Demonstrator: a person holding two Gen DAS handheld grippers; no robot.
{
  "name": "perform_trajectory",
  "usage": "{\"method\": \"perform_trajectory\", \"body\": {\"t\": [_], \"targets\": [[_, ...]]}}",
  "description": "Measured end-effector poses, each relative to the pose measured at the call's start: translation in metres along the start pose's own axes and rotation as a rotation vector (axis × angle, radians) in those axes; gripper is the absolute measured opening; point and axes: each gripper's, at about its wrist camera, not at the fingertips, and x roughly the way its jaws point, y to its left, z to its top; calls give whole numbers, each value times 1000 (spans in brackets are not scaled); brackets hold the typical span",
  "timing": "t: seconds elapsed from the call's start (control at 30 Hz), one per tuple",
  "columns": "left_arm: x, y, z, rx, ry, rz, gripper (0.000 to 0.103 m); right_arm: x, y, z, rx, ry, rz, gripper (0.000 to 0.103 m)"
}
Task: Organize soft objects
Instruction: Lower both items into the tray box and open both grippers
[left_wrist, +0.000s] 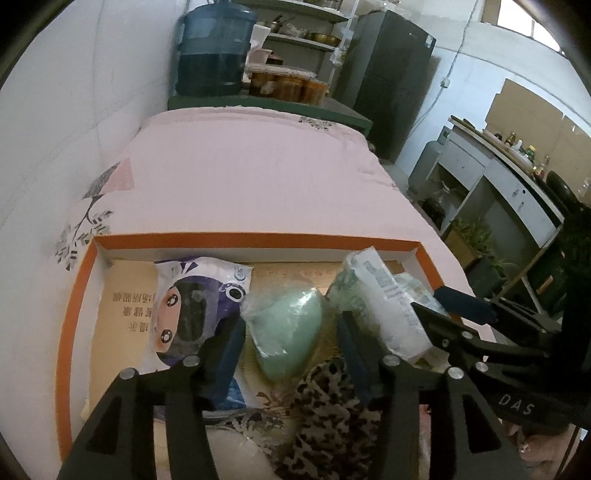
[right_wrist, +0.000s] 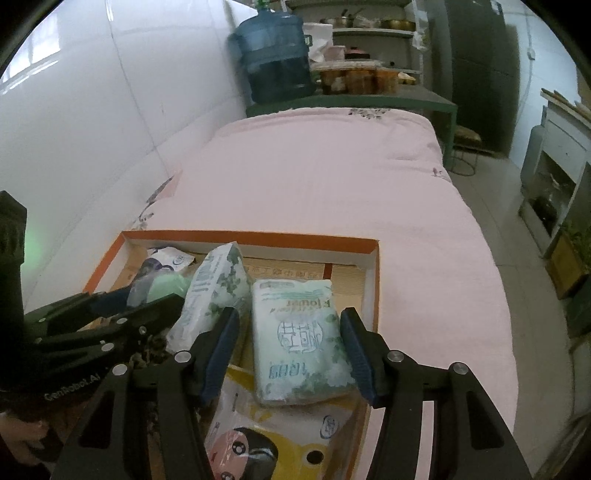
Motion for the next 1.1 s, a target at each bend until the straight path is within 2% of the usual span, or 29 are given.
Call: {"method": "perform_trajectory", "body": {"t": [0.53,0.87,1.1], "targets": [[-41,-11,-6,17,-64,13,57,-39,4,-13,36,-44,27,62],[-84,-12,-30,8,-131,73,57,-70,25,-32,14,-69,7,62],[-123,-14,-48,16,-196,86,57,-88,43,-52,3,-72,-1,62]]}}
